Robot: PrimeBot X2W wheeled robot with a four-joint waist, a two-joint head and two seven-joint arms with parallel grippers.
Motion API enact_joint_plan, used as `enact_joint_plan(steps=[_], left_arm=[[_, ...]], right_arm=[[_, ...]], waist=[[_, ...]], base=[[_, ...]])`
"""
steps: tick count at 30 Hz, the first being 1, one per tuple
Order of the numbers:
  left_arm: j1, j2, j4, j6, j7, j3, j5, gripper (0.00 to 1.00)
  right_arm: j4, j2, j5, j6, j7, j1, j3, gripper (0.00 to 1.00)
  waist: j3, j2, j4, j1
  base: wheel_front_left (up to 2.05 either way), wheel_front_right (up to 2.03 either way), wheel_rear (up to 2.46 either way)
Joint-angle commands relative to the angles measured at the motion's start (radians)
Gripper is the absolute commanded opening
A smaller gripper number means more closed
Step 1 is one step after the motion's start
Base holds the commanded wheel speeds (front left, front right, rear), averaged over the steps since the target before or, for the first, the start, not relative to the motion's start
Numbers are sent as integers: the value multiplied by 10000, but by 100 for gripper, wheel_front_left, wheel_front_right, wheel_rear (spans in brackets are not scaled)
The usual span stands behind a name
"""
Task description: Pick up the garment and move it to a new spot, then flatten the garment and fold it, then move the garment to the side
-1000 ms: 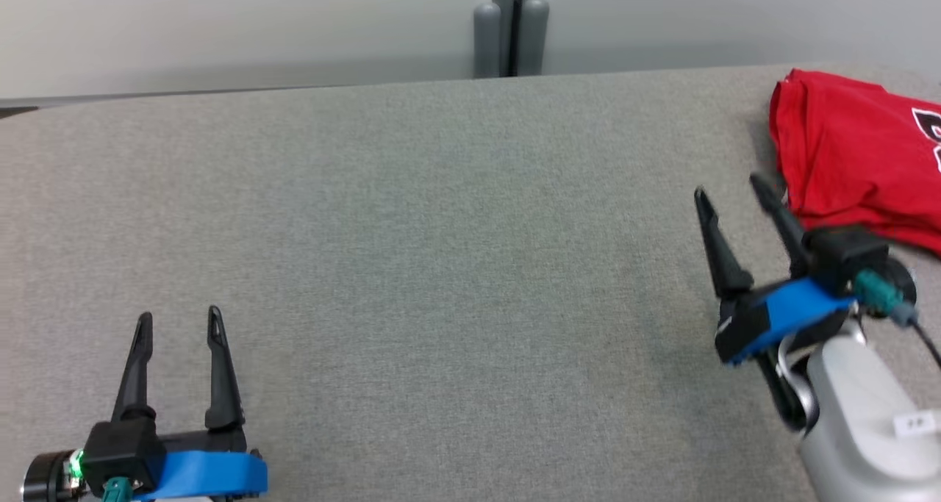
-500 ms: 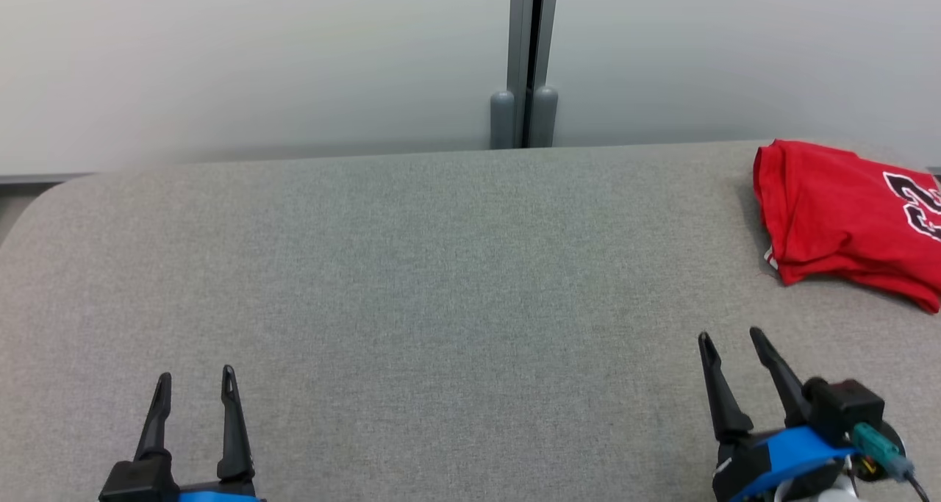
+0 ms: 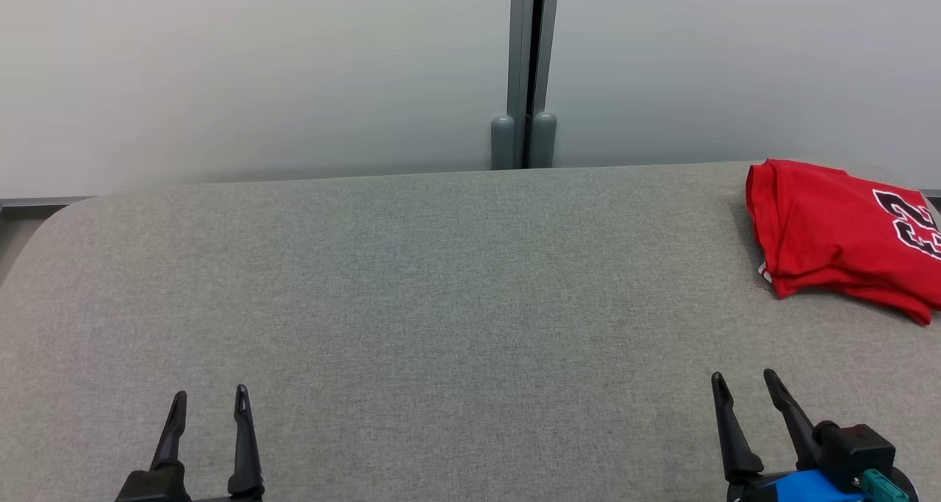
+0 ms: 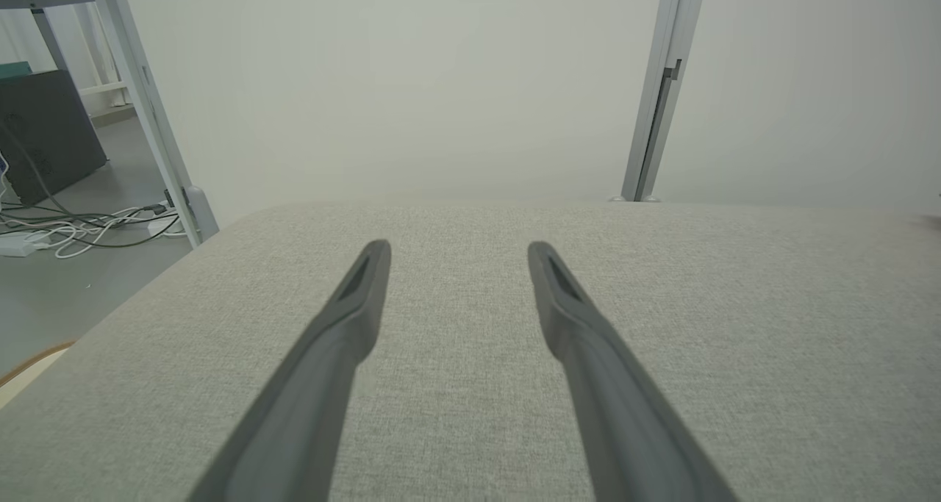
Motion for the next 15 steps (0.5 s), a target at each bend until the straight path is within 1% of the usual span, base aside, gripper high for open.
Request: enact_joint_plan(steps=[1, 15], left_arm=[[-64, 10, 36, -44, -24, 33, 27, 100], [-214, 50, 133, -255, -24, 194, -32, 100]], right_arm=[[-60, 69, -60, 5, -52, 178, -40, 100], [-163, 147, -220, 5, -52, 160, -33, 100]], waist=[[-16, 0, 0, 0], [-118, 0, -46, 0]], base=[[0, 0, 0], [0, 0, 0]])
